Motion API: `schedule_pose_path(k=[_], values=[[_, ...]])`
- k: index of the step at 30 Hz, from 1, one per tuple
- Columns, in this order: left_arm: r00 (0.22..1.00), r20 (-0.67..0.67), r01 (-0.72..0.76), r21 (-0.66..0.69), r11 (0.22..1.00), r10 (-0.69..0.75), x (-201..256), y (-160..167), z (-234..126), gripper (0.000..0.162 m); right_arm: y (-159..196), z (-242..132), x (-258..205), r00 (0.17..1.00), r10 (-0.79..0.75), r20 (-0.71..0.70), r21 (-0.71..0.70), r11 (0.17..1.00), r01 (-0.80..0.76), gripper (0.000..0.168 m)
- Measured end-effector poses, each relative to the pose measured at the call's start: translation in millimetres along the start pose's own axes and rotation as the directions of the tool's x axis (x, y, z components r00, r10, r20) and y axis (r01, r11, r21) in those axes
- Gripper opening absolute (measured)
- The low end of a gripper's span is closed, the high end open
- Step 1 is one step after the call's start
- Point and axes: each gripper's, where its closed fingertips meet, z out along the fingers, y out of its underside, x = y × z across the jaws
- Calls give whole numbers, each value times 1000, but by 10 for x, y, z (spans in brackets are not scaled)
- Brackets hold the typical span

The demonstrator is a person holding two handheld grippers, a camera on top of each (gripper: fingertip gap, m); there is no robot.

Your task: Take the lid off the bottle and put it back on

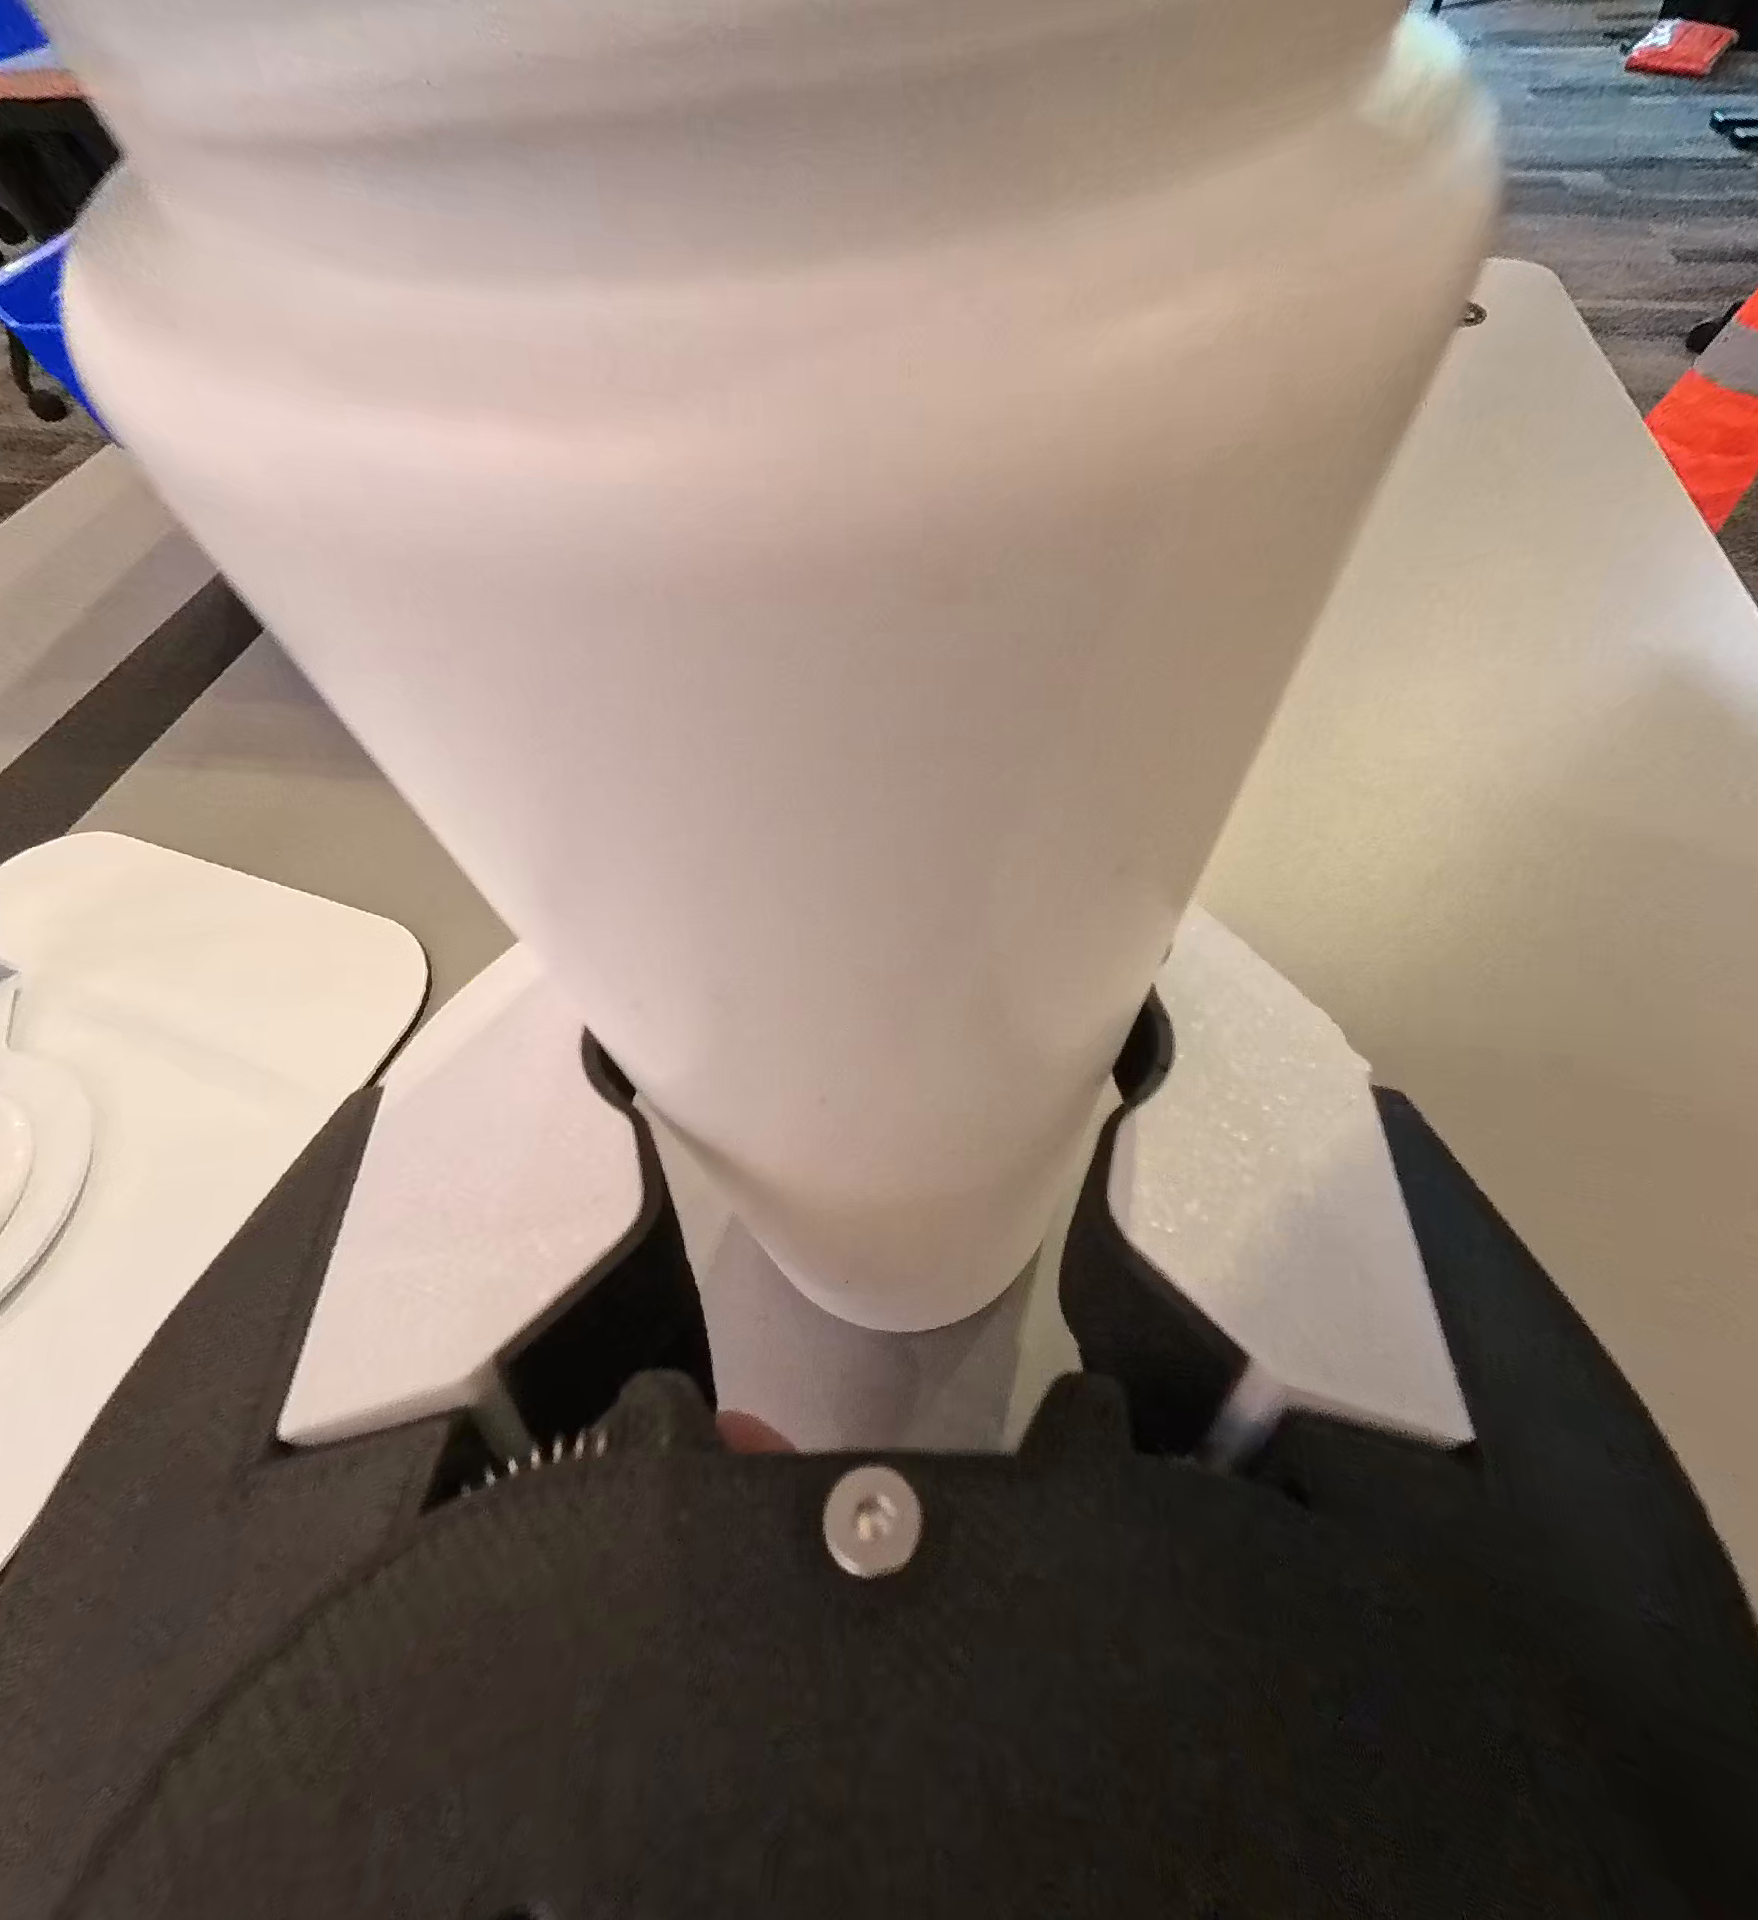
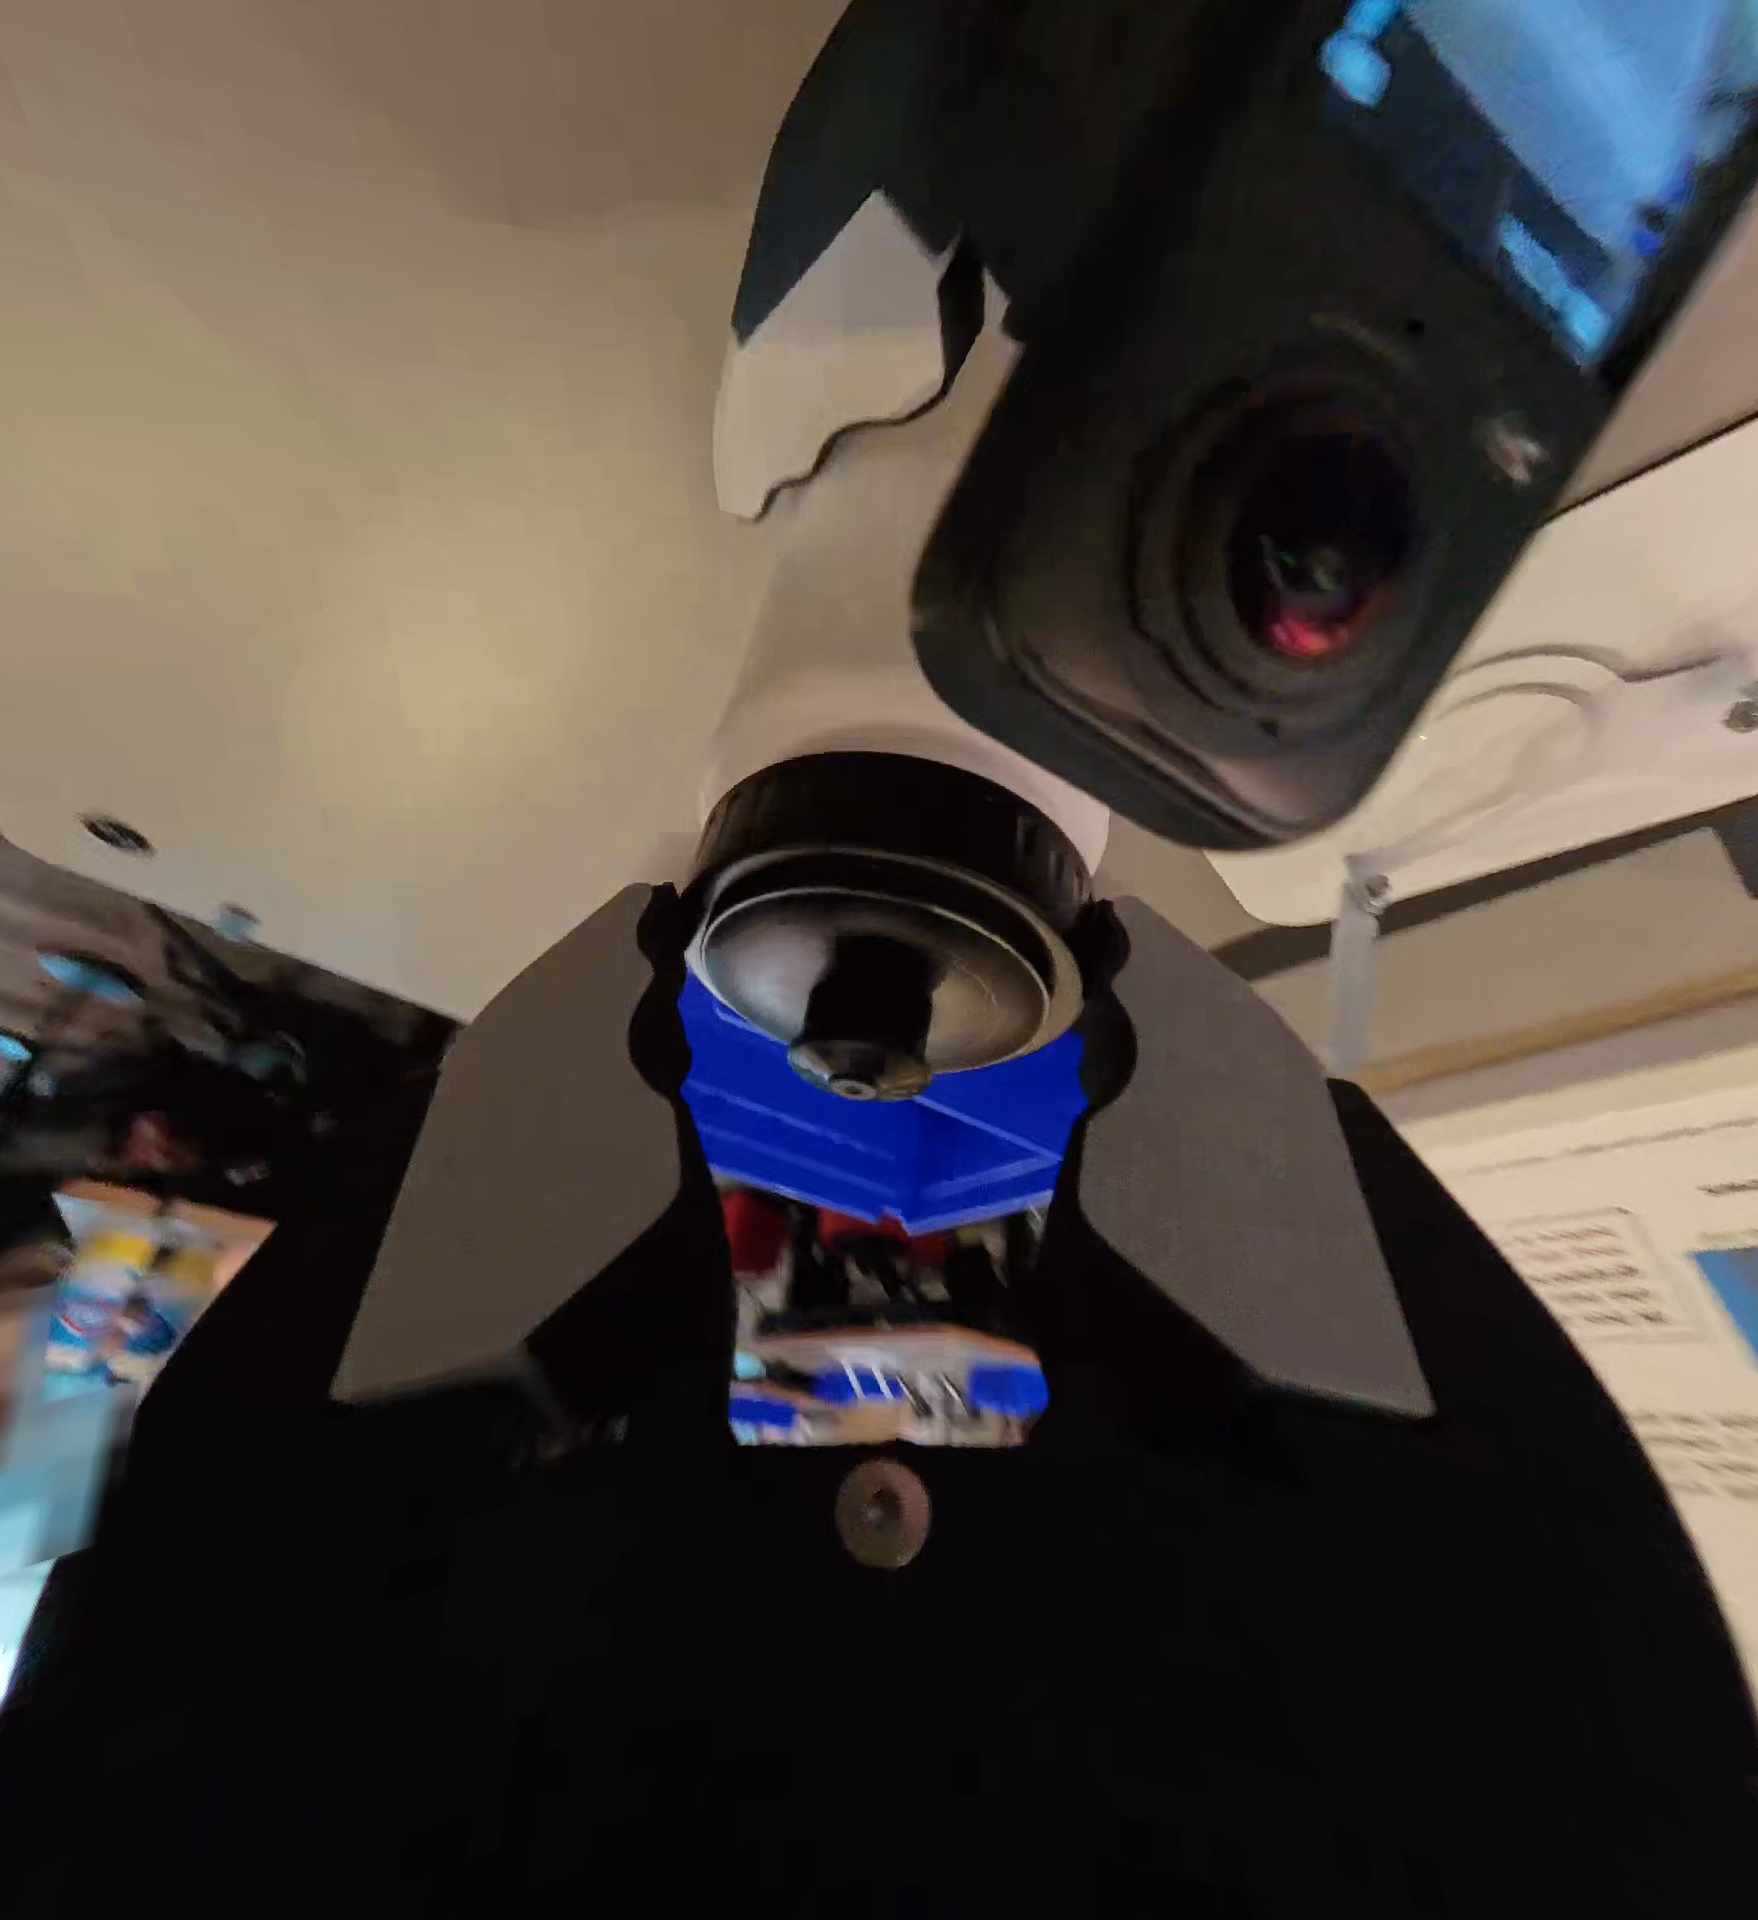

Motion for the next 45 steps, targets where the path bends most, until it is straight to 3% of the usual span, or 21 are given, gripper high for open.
schedule_pose_path(k=[2, 5, 7, 11, 14, 16, 18, 20, 21, 24, 29, 33, 36, 38, 41, 45], values=[[1000, 1, -2, -2, 1000, 2, 2, -1, 1, 92, 15, -3, -2, 999, -16, -29, -70, 997, 14, 75], [1000, -1, 3, -1, 1000, -3, -7, 3, -11, 92, 17, -24, 32, 992, 107, -65, -14, 994, -108, 75], [1000, 1, -7, -5, 1000, 7, 6, 0, 0, 92, 11, -65, 94, 962, 260, -78, 107, 962, -251, 97], [1000, 1, -8, -5, 1000, 8, 11, -3, 2, 92, -3, -147, 103, 834, 550, 35, 354, 774, -525, 98], [1000, 4, -13, -7, 1000, 13, 17, -5, 7, 92, -8, -127, 91, 669, 720, 184, 444, 546, -710, 93], [1000, 3, -12, -7, 1000, 12, 16, -5, 6, 92, -55, -100, 70, 580, 765, 279, 469, 419, -778, 105], [1000, 4, -13, -8, 1000, 13, 18, -6, 8, 92, -67, -31, 42, 508, 798, 325, 445, 345, -827, 95], [1000, 3, -11, -8, 1000, 11, 15, -5, 5, 92, -141, -43, 20, 478, 781, 402, 449, 287, -846, 76], [1000, 3, -9, -8, 1000, 9, 13, -4, 4, 92, -142, -55, 36, 462, 781, 421, 456, 258, -852, 75], [1000, 5, -13, -9, 1000, 13, 17, -7, 9, 92, -141, -57, 29, 486, 768, 418, 463, 280, -841, 74], [1000, 2, -11, -7, 1000, 11, 16, -7, 10, 91, -124, -44, -8, 687, 681, 254, 424, 560, -712, 74], [1000, 0, -4, -6, 1000, 4, 6, -5, 4, 91, -86, -77, 2, 864, 502, 42, 331, 809, -487, 74], [1000, 1, -14, -8, 1000, 14, 16, -7, 10, 92, -66, -196, 29, 901, 427, -81, 280, 877, -390, 74], [1000, 1, -13, -9, 1000, 13, 14, -6, 9, 92, 0, -289, 57, 880, 463, -103, 303, 857, -416, 74], [1000, 2, -13, -8, 1000, 13, 15, -7, 10, 92, 207, -418, 107, 803, 591, -83, 424, 750, -508, 74], [1000, 4, -12, -7, 1000, 12, 14, -8, 10, 92, 795, -496, 84, 593, 805, 14, 595, 470, -652, 74]])
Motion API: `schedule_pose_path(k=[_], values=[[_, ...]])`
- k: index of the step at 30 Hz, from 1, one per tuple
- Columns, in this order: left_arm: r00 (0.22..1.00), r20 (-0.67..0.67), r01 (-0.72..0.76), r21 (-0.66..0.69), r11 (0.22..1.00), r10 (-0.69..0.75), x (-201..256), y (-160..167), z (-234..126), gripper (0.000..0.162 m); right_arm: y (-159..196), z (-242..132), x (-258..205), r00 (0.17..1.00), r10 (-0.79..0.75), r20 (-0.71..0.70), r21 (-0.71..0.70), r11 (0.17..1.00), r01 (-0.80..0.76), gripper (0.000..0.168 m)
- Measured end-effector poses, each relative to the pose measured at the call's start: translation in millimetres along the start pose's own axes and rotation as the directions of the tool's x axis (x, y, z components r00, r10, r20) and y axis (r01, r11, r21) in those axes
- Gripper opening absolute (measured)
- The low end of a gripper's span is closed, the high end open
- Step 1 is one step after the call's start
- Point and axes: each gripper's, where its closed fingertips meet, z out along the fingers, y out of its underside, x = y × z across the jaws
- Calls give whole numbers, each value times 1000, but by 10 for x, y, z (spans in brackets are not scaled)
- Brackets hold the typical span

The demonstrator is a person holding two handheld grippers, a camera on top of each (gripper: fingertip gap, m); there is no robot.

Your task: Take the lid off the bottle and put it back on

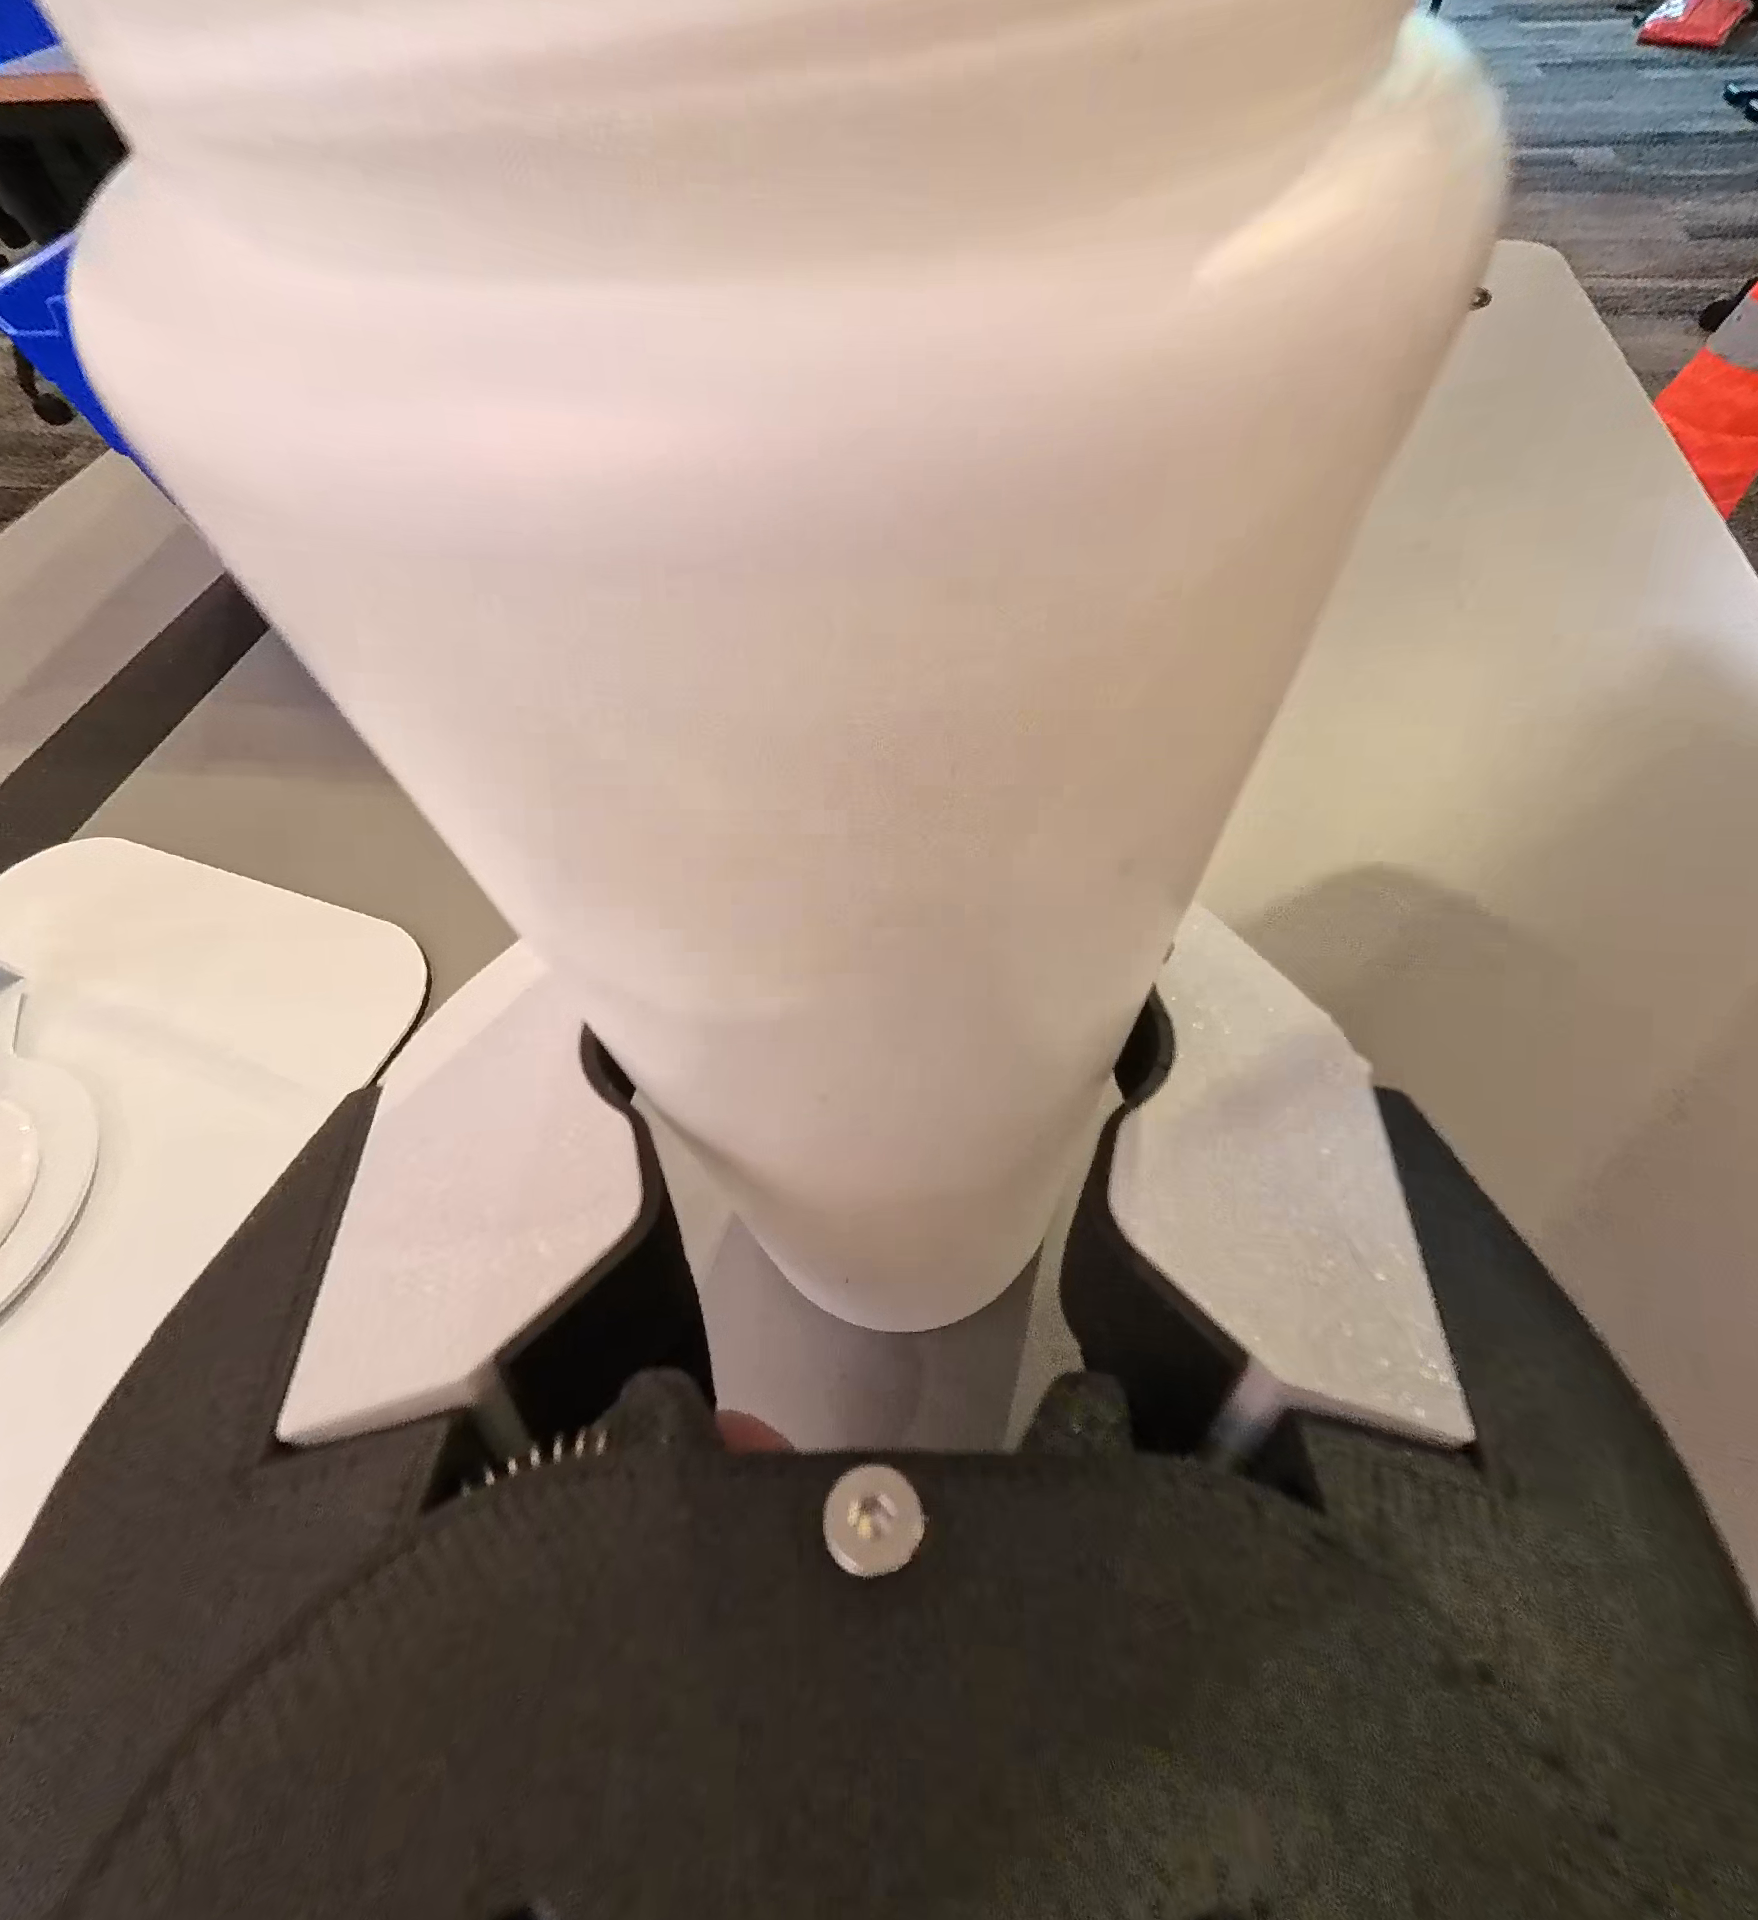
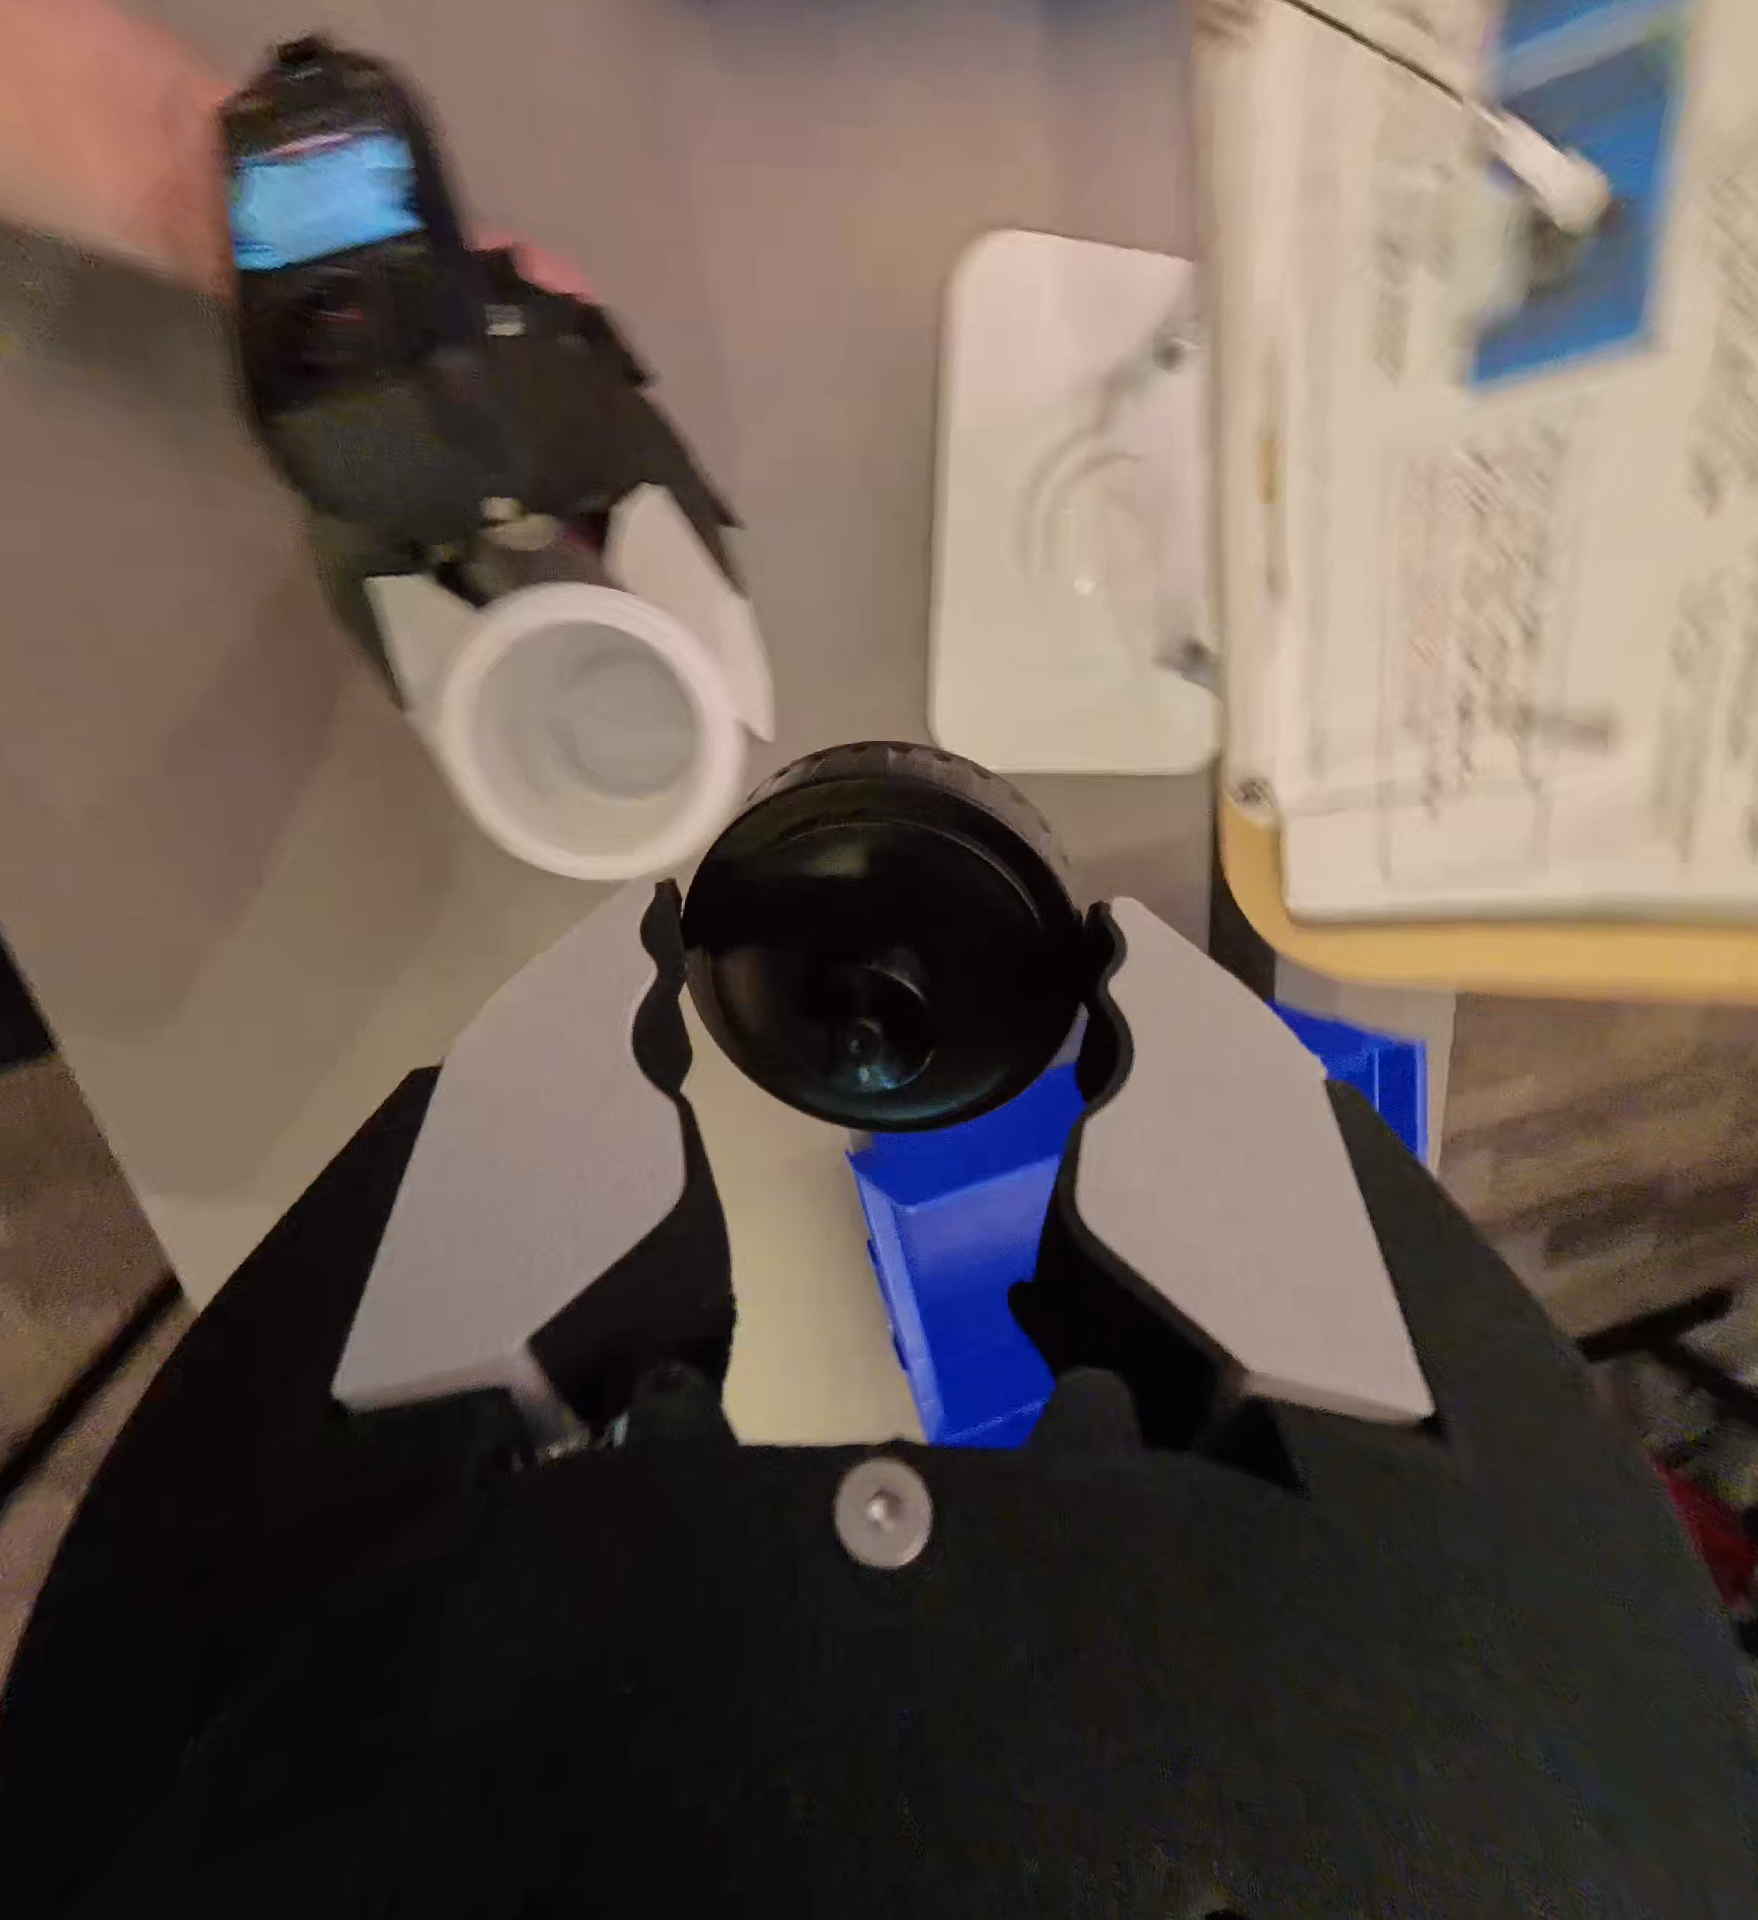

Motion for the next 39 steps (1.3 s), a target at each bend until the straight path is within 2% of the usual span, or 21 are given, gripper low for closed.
schedule_pose_path(k=[3, 5, 8, 13, 19, 23, 27, 29, 33, 34, 36, 39], values=[[1000, -1, 1, 4, 1000, -1, 0, -1, 0, 92, 570, -128, 489, 962, 249, -108, 24, 968, -248, 74], [1000, 0, 0, 2, 1000, 0, 1, -1, 2, 92, 1014, -125, 791, 898, 410, -160, 44, 912, -409, 74], [1000, -2, 1, 6, 1000, -1, 3, -3, 3, 92, 1552, 89, 1075, 789, 605, -105, 88, 796, -599, 74], [1000, -7, -1, 9, 1000, 1, 22, -8, 12, 92, 2320, 949, 1303, 648, 760, -44, -32, 647, -762, 74], [1000, -11, 0, 15, 1000, 0, 30, -12, 14, 92, 2701, 1921, 1387, 541, 840, 44, -152, 541, -827, 75], [1000, -12, 1, 19, 1000, 0, 31, -13, 15, 92, 2713, 2252, 1413, 529, 846, 67, -189, 532, -826, 75], [1000, -14, 1, 23, 1000, -1, 33, -15, 15, 92, 2732, 2319, 1396, 517, 852, 85, -216, 522, -825, 77], [1000, -15, 1, 25, 1000, -1, 35, -16, 15, 92, 2756, 2200, 1469, 516, 855, 52, -166, 517, -840, 93], [1000, -15, 0, 24, 1000, 0, 39, -18, 18, 92, 2689, 1660, 1571, 517, 856, -13, 21, 518, -855, 101], [1000, -14, 0, 24, 1000, 0, 41, -19, 19, 92, 2578, 1447, 1555, 553, 833, -33, 98, 553, -827, 97], [1000, -14, 0, 23, 1000, 1, 46, -20, 24, 92, 2148, 1037, 1323, 675, 738, -6, 244, 655, -715, 94], [1000, -15, 0, 25, 1000, 0, 54, -25, 30, 92, 1326, 668, 586, 871, 486, 72, 443, 767, -464, 110]])
